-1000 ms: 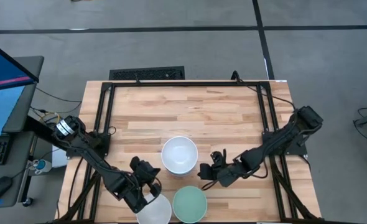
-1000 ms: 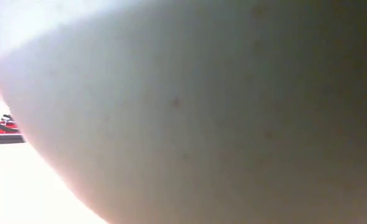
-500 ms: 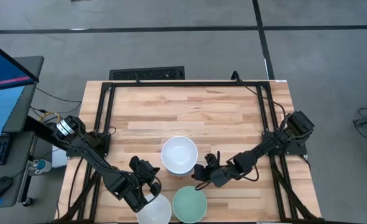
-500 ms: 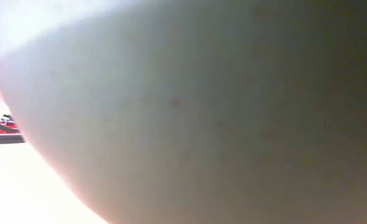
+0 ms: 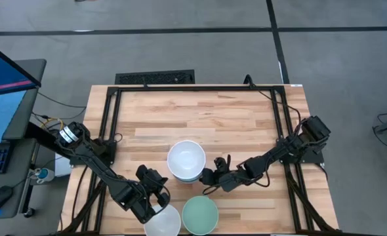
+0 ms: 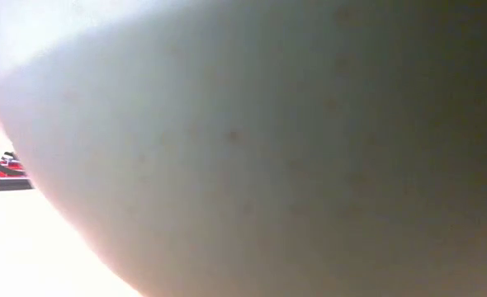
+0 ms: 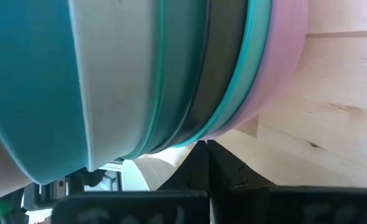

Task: Nest bowls inside each other
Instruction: Move the stacked bowls to the center of the table

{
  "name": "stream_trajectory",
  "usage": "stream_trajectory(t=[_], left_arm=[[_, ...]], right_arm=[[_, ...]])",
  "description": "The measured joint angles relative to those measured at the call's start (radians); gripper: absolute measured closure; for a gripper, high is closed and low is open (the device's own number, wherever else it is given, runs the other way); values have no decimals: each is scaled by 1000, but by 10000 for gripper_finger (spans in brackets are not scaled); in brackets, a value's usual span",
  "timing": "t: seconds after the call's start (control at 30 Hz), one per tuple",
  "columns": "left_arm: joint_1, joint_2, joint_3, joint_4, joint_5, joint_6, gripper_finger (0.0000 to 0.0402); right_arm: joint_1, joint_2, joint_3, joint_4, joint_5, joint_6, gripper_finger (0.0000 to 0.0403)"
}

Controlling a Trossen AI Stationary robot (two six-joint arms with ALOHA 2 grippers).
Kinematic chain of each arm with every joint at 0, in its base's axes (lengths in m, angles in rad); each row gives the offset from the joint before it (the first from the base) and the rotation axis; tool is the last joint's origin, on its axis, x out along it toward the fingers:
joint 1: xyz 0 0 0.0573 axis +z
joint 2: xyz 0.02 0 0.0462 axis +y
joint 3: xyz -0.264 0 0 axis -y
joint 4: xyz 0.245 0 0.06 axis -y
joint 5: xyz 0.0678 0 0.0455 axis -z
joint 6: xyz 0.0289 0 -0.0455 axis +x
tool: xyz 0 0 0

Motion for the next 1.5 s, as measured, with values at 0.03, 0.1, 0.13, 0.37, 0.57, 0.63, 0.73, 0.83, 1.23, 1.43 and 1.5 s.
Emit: stream_trajectory(t=[0.03, 0.1, 0.13, 0.37, 0.57, 0.63, 0.73, 0.83, 1.23, 1.43, 1.5], left_arm=[[0, 0, 0, 0, 1, 0, 400], [0, 0, 0, 0, 1, 0, 400], [0, 0, 0, 0, 1, 5, 400], [0, 0, 0, 0, 15, 19, 400], [-7, 0, 0, 31, 16, 76, 400], [-17, 0, 0, 51, -29, 100, 400], [-32, 0, 0, 52, -95, 72, 400], [-42, 0, 0, 50, -137, 44, 400], [-42, 0, 1, 46, -182, 19, 400], [-42, 0, 1, 46, -178, 19, 400], [-42, 0, 1, 44, -168, 19, 400]], right_arm=[[0, 0, 0, 0, 0, 0, 390], [7, 0, 0, -1, 9, 4, 390], [11, 0, 0, -2, 18, 7, 390], [29, 0, 0, -2, 22, 37, 390], [106, -32, 0, -11, 170, 62, 390], [134, -60, 0, -35, 288, 73, 390], [165, -100, 0, -115, 412, 119, 390], [185, -112, 0, -142, 420, 142, 390], [265, 73, 1, 5, 591, 353, 390], [260, 184, 1, 202, 577, 348, 390], [252, 210, 1, 275, 572, 312, 390]])
